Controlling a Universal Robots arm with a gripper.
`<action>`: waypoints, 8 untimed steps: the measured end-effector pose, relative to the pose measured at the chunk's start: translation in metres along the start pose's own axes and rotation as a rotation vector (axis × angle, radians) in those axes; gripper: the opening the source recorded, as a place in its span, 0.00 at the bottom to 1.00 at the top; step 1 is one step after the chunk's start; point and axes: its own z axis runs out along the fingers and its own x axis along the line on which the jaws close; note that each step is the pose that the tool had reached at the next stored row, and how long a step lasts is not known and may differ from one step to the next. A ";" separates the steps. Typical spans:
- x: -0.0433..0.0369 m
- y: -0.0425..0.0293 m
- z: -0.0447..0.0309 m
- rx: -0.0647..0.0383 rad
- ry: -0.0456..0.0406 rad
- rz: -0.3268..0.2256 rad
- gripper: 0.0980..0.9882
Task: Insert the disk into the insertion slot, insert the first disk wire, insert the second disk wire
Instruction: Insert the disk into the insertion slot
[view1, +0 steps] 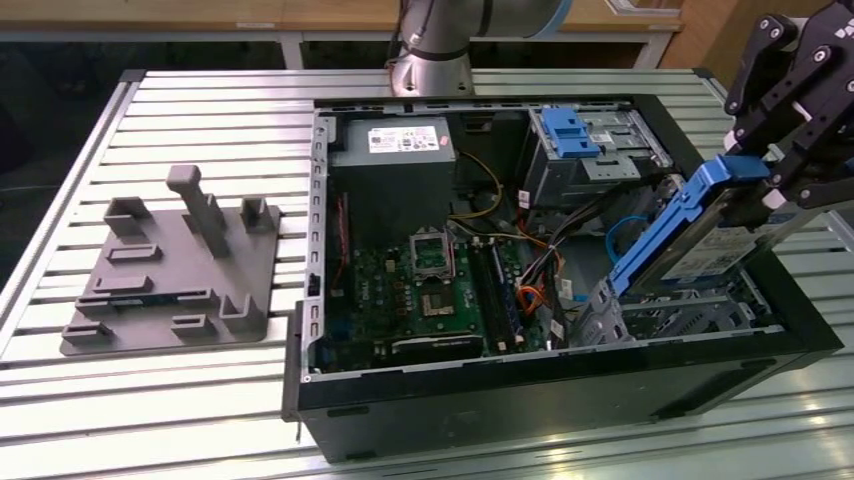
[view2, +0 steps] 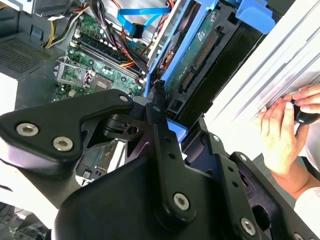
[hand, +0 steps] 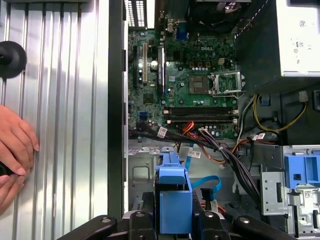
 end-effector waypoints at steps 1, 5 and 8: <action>-0.0002 -0.0006 0.0001 -0.001 0.0002 0.000 0.30; -0.0030 -0.0017 0.0002 -0.002 0.0004 0.000 0.30; -0.0033 -0.0020 0.0004 -0.003 0.0012 -0.001 0.30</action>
